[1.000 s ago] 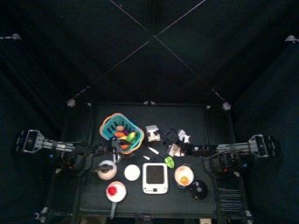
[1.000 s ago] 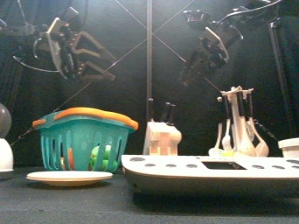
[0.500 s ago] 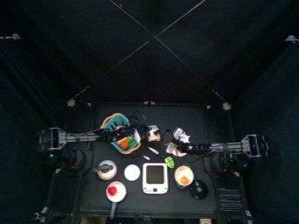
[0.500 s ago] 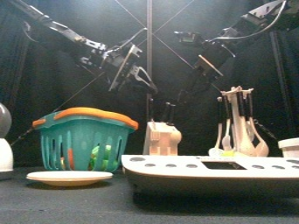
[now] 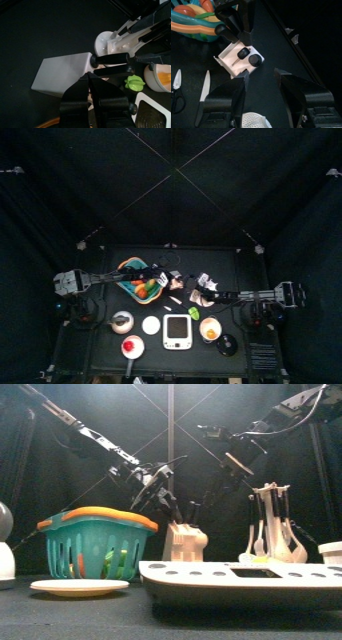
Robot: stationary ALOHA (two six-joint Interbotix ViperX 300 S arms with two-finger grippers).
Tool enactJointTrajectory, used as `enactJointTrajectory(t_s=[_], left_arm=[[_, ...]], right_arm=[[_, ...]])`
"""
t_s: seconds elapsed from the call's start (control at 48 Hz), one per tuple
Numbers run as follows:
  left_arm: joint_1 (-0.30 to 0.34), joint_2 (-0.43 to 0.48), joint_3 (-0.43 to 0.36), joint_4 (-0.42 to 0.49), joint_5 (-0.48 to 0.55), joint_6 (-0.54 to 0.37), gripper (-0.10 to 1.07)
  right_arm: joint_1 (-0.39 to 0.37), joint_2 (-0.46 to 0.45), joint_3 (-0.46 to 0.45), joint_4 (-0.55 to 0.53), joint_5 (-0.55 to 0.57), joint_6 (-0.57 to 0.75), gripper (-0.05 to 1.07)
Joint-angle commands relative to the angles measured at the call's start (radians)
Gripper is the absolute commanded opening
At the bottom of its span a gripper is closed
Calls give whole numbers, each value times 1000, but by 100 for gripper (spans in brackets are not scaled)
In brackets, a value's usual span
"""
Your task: Grab sharpener
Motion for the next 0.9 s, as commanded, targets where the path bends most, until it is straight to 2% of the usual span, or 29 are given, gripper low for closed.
enactJointTrajectory(t_s=[0.0,0.083,0.583,0.875], left_arm=[[9,-5,-17,3,8,3,36],[11,-6,-17,6,8,3,36],[9,17,-37,5,8,3,36],[9,25,-37,6,21,2,36]], right_arm=[[-6,-2,-31,-35,2,-2,82],[-6,5,-32,-78,5,2,82],[-8,84,-60,-123,0,-2,81],[-14,118,-83,-130,3,0,61]])
